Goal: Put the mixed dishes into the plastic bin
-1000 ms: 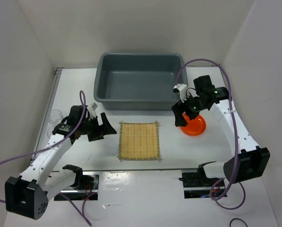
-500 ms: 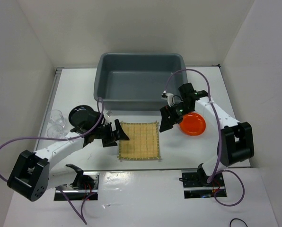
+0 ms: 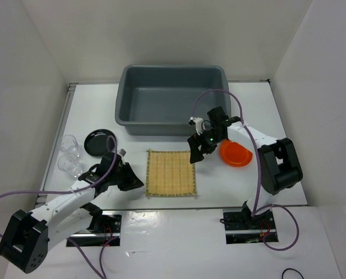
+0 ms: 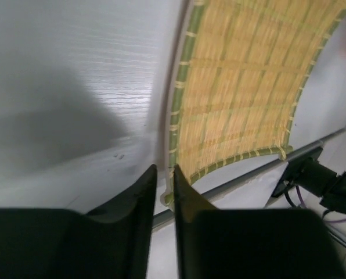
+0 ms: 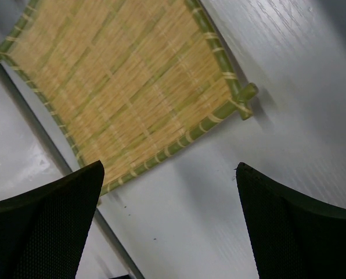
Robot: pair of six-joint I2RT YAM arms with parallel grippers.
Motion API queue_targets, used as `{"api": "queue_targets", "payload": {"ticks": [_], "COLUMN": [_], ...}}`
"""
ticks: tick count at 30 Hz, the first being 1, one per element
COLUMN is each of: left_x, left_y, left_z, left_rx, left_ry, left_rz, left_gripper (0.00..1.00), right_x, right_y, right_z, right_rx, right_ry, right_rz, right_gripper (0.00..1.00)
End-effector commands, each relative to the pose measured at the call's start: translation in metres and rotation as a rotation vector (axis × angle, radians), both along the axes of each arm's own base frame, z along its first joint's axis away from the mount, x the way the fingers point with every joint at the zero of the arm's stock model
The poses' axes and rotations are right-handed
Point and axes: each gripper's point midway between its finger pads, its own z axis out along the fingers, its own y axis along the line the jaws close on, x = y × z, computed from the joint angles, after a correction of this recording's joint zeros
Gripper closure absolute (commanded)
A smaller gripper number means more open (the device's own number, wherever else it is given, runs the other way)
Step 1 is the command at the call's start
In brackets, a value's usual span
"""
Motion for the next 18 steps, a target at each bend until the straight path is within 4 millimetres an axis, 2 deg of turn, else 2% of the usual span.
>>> {"api": "queue_targets", "payload": {"ticks": [1, 4, 6, 8, 9, 10, 11, 12, 14, 18], "left_x": [0.008, 0.016, 0.030, 0.041, 0.042, 0.051, 0.050, 0.049, 0.051, 0.044], "left_y": [0.012, 0.008, -0.002, -0.007, -0.010, -0.014, -0.022, -0.025, -0.036, -0.061], "left_z": [0.006, 0.015, 0.029, 0.034, 0.024, 0.028, 0.023, 0.007, -0.005, -0.014], "left_rx": [0.066, 0.082, 0.071, 0.088, 0.117, 0.126, 0.138, 0.170, 0.187, 0.175], "left_ry": [-0.011, -0.029, -0.067, -0.084, -0.042, -0.050, -0.029, 0.018, 0.056, 0.082], "left_rz": [0.066, 0.046, 0.027, 0.006, -0.015, -0.030, -0.058, -0.084, -0.108, -0.141], "left_gripper": [0.80, 0.89, 0.92, 0.92, 0.93, 0.96, 0.98, 1.00, 1.00, 1.00], "right_x": [0.014, 0.010, 0.010, 0.007, 0.005, 0.004, 0.006, 0.005, 0.003, 0.005], "right_y": [-0.003, -0.004, -0.003, -0.002, 0.000, -0.001, 0.000, 0.000, -0.001, 0.000], "right_z": [-0.016, -0.034, -0.043, -0.047, -0.052, -0.055, -0.057, -0.060, -0.064, -0.063], "right_rx": [-0.042, -0.062, -0.064, -0.058, -0.051, -0.054, -0.053, -0.056, -0.060, -0.057], "right_ry": [-0.050, 0.003, 0.029, 0.051, 0.075, 0.084, 0.081, 0.089, 0.108, 0.099], "right_rz": [0.002, 0.004, 0.015, 0.020, 0.025, 0.025, 0.025, 0.025, 0.017, 0.017], "right_gripper": [0.01, 0.01, 0.01, 0.01, 0.01, 0.01, 0.01, 0.01, 0.01, 0.01]}}
